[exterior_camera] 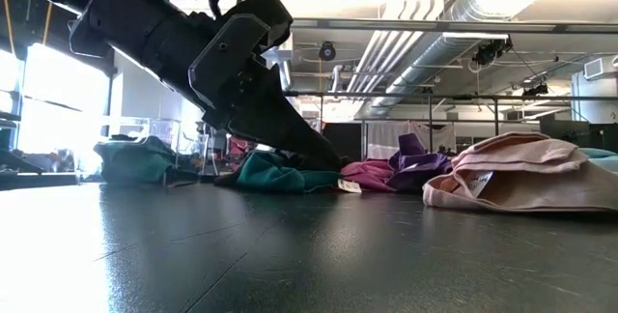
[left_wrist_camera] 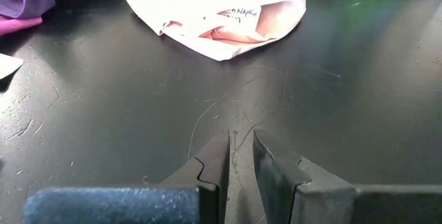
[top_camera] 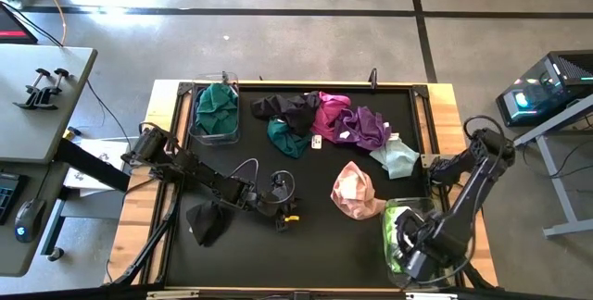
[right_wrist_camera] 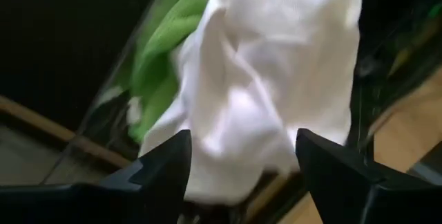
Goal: Sort towels by color in basket
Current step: Put the white towel into the bottom transparent bin
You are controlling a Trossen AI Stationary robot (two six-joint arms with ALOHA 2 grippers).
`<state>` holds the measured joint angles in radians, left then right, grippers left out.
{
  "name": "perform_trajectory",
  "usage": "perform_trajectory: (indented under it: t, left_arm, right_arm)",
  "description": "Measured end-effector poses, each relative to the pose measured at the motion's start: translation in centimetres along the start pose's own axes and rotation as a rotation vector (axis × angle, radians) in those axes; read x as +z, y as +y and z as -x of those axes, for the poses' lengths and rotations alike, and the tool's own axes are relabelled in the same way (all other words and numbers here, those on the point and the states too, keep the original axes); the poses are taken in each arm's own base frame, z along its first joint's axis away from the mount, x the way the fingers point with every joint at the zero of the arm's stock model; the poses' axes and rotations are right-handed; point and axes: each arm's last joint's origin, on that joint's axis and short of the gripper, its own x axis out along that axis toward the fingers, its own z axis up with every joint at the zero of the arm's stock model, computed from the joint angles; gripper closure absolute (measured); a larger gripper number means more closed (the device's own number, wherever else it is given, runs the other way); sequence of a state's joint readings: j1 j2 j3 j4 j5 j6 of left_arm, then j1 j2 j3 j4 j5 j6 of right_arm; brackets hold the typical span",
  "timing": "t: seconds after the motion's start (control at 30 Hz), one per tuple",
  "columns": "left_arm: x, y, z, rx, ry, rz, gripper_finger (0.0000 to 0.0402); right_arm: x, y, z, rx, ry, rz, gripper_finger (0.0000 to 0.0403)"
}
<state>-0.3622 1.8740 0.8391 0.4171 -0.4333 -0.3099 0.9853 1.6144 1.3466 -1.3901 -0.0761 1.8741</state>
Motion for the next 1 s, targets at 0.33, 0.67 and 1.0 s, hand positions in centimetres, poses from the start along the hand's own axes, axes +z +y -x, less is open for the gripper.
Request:
perform_trajectory:
  t: [0.33, 0.67, 1.0]
  left_arm:
    - [0.0, 0.0, 0.0, 0.0, 0.0, 0.001, 0.0348]
    - [0.0, 0.0, 0.0, 0.0, 0.001, 0.0, 0.0348]
    - [0.0, 0.0, 0.0, 0.001, 0.0, 0.0, 0.0348]
  right_arm:
    - [0.2, -1.1, 1.4, -0.032, -0.182, -0.106, 0.0212]
    - [2.3, 0.6, -5.8, 0.046, -0.019, -0.111, 0.0318]
    - [3.4, 0.2, -7.2, 0.023, -0.002, -0.086, 0.0334]
